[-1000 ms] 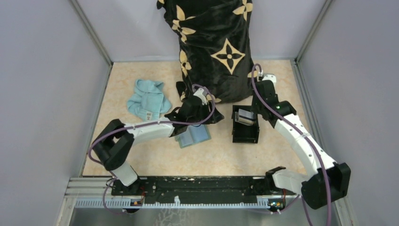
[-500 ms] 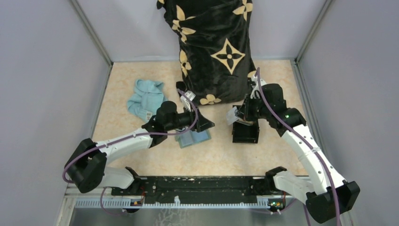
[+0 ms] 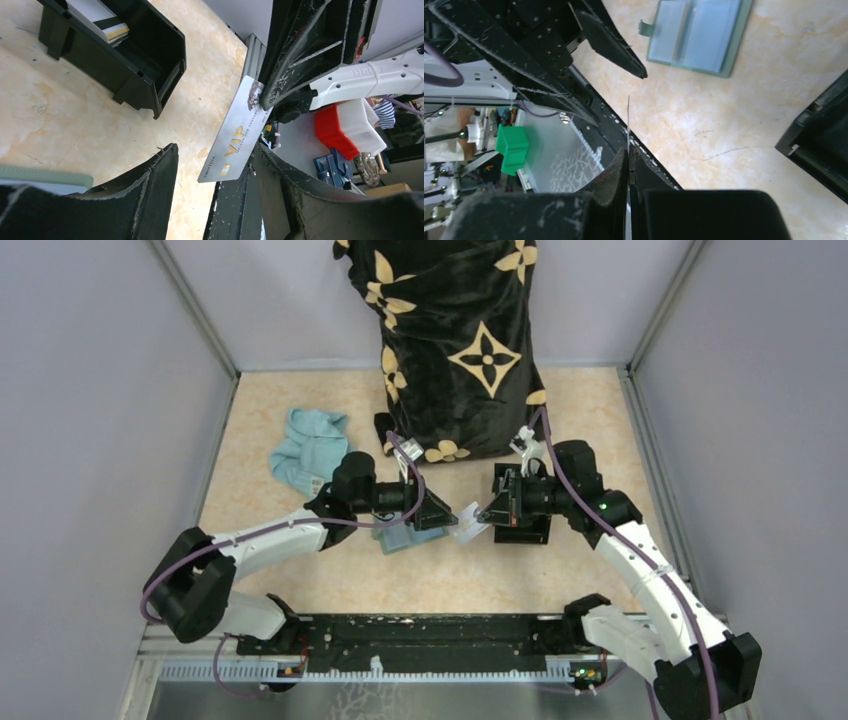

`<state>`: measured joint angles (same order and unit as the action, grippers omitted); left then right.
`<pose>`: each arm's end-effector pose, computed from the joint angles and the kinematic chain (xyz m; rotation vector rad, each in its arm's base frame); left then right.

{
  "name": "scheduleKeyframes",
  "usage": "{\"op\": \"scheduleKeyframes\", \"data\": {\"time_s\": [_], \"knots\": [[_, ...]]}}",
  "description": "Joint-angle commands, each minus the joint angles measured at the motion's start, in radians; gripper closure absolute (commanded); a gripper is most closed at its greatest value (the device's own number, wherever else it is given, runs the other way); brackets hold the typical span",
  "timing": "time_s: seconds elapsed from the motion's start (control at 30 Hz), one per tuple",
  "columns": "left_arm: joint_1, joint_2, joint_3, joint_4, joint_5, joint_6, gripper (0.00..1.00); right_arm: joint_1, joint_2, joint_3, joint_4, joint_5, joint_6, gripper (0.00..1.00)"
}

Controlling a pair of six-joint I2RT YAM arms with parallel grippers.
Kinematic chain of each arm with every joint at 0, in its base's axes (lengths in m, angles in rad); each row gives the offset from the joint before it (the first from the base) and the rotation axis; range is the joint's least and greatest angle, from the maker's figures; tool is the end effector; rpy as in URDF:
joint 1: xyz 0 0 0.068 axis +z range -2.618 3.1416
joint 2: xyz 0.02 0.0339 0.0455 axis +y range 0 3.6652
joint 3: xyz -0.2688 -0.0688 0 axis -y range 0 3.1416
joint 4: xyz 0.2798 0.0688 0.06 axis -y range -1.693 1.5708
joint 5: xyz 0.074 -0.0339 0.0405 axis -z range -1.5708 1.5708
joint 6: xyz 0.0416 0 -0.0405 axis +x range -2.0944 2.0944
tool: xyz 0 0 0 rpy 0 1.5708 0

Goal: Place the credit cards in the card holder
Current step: Pick up the credit card from the storage box.

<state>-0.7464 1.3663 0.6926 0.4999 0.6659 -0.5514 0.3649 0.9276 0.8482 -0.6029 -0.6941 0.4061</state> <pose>0.2223 -0.2406 0.2306 0.7303 1.8278 -1.4800 0.2004 0.1050 0.2994 -0.3487 2.3088 1.1831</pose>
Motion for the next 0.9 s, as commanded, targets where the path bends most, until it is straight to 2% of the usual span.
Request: {"op": "scheduleKeyframes", "data": {"time_s": [0.0,0.23,0.43,0.5,0.7,0.87], "knots": [[0.016,0.032,0.033,0.043,0.089,0.022,0.36,0.008,-0.030,-0.023,0.113,-0.121,0.046,1.00],[0.027,0.084,0.036,0.102,0.183,-0.012,0.36,0.010,-0.005,-0.042,0.156,-0.152,0.059,1.00],[0.038,0.106,0.025,0.191,0.252,-0.060,0.43,0.011,0.046,-0.065,0.192,-0.168,0.060,1.00],[0.050,0.108,0.016,0.225,0.268,-0.080,0.47,0.011,0.057,-0.069,0.200,-0.169,0.061,1.00],[0.067,0.141,0.006,0.305,0.333,-0.146,0.67,0.011,0.082,-0.062,0.225,-0.176,0.074,1.00],[0.069,0.164,0.006,0.318,0.366,-0.160,0.69,0.011,0.097,-0.058,0.236,-0.182,0.077,1.00]]}}
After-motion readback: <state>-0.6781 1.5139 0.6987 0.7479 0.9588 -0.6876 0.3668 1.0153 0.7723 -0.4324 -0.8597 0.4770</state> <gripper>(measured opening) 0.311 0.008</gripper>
